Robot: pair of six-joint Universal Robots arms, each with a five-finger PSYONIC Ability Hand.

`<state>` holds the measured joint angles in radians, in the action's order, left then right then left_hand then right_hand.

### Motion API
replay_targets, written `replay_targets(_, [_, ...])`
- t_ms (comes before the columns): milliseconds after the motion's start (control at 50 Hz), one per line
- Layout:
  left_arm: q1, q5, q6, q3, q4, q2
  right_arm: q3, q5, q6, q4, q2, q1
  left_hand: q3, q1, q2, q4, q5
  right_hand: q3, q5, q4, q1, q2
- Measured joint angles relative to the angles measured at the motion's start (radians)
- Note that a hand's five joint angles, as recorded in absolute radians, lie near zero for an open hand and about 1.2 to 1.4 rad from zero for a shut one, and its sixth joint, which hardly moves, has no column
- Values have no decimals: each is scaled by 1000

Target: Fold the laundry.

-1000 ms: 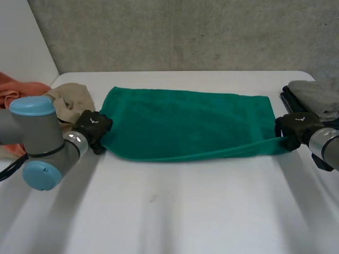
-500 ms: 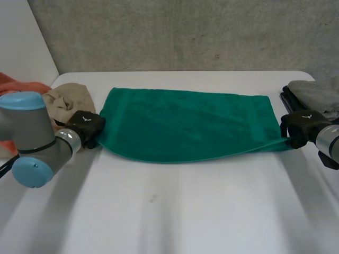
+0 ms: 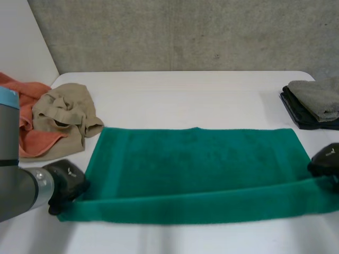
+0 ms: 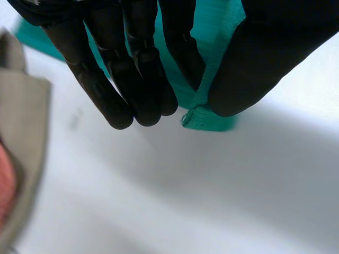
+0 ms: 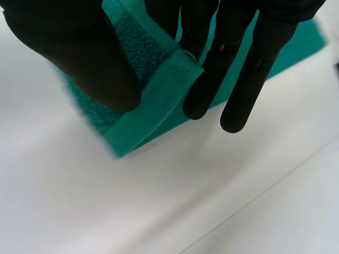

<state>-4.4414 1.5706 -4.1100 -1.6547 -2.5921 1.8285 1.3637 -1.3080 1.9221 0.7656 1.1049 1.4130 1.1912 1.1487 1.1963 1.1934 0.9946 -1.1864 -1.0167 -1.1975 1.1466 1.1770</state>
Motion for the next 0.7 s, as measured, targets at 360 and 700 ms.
replay_targets(360, [71,44,172,575,-305,389,-109,-13,419,-593,-146,116,0,0,0,0,0,0,-5,0,0,0])
replay_targets(700, [105,61,222,890,-290,611,-322,-173,478,-660,-337,215,-981,-958,-985,-992,-945,976,967,980,-918,-966])
